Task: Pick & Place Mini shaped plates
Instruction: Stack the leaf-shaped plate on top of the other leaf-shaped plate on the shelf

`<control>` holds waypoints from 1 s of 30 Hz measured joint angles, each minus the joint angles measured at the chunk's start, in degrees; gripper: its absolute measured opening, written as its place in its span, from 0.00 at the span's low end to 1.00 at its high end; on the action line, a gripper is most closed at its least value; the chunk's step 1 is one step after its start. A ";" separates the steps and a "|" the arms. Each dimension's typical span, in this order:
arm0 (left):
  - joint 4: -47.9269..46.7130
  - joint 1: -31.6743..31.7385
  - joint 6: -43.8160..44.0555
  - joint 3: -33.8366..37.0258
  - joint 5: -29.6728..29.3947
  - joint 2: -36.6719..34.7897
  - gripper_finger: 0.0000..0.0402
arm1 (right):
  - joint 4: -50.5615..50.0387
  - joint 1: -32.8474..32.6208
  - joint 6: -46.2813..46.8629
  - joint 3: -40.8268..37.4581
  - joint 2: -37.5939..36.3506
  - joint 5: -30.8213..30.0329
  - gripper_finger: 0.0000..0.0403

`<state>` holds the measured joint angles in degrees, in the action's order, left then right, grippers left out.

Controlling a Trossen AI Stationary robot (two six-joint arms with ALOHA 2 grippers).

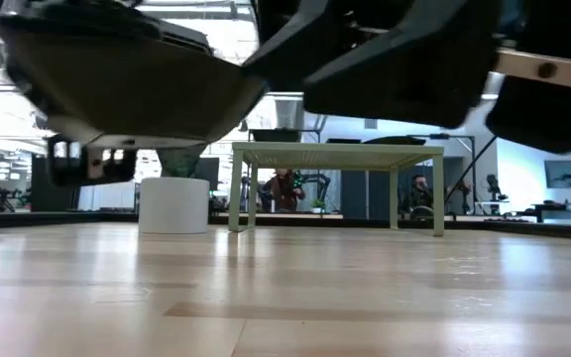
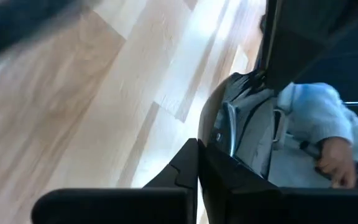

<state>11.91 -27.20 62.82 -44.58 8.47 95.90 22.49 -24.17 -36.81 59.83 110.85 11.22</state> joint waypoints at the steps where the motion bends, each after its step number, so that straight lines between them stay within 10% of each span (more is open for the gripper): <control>1: -0.12 1.12 -0.04 0.00 1.40 -0.34 0.02 | -0.18 -0.25 -1.07 0.00 0.00 -0.31 0.37; 18: -0.43 5.60 -2.60 0.00 8.94 -0.30 0.03 | 0.77 -0.46 -2.77 0.00 0.00 -7.73 0.20; 30: -0.29 5.57 -2.62 0.00 3.54 -0.26 0.22 | 0.09 0.02 -2.25 0.00 0.00 -7.71 0.01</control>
<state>11.62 -21.63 60.20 -44.58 12.01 95.64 22.59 -24.15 -39.06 59.83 110.85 3.51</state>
